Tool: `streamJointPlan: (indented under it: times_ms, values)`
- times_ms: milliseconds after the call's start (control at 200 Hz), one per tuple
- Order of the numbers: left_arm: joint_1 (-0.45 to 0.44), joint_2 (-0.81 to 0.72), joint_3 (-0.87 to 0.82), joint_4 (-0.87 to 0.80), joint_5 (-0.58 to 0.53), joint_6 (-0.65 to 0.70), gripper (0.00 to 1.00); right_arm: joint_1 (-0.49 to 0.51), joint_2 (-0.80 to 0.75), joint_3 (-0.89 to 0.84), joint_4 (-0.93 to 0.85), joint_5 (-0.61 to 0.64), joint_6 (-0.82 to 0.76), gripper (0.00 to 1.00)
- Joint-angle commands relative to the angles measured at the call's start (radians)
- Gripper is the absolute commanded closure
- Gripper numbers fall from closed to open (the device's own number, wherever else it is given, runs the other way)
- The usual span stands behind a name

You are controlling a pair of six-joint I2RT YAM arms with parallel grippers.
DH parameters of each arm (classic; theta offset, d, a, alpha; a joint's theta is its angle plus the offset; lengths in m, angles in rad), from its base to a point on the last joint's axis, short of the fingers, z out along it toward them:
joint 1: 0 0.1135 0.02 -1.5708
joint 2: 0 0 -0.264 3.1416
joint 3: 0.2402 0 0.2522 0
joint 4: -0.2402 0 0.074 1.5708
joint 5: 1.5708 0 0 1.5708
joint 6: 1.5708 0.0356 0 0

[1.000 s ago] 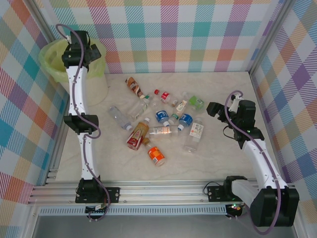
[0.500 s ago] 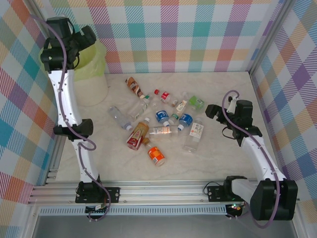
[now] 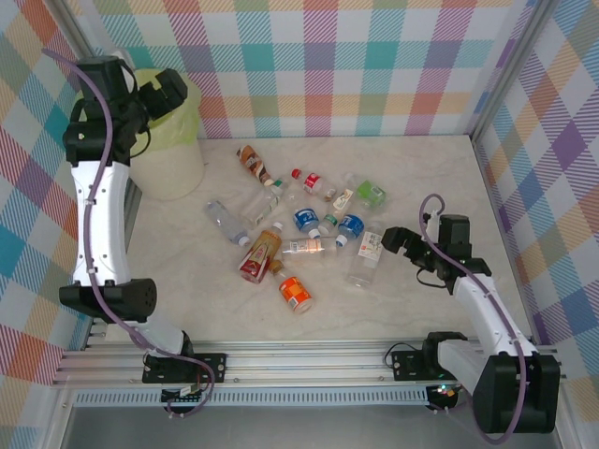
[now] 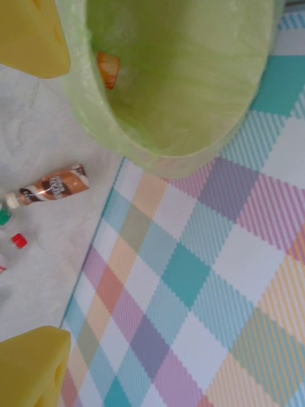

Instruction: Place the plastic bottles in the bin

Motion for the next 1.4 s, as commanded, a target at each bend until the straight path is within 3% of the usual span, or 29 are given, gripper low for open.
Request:
streamJointPlan:
  times_ms: [0,175,470,755,1115,1395]
  values:
    - [-0.047,-0.069,-0.069,0.093,0.002,-0.008,0.00,-0.002,-0.003,-0.015,-0.023,-0.100,0.060,0.00]
    - [-0.107,-0.150,-0.239,0.142,-0.020,-0.045,0.00,0.047,0.017,-0.015,-0.017,-0.096,0.126,0.00]
    - [-0.129,-0.364,-0.637,0.301,0.027,-0.150,0.00,0.317,0.107,0.020,-0.089,0.248,0.266,0.00]
    - [-0.129,-0.509,-0.819,0.294,0.023,-0.138,0.00,0.541,0.304,0.122,-0.143,0.411,0.351,0.00]
    - [-0.130,-0.509,-0.904,0.279,0.032,-0.142,0.00,0.628,0.509,0.243,-0.239,0.550,0.332,0.01]
    - [-0.129,-0.519,-0.935,0.239,0.032,-0.143,0.00,0.628,0.555,0.239,-0.243,0.605,0.246,0.12]
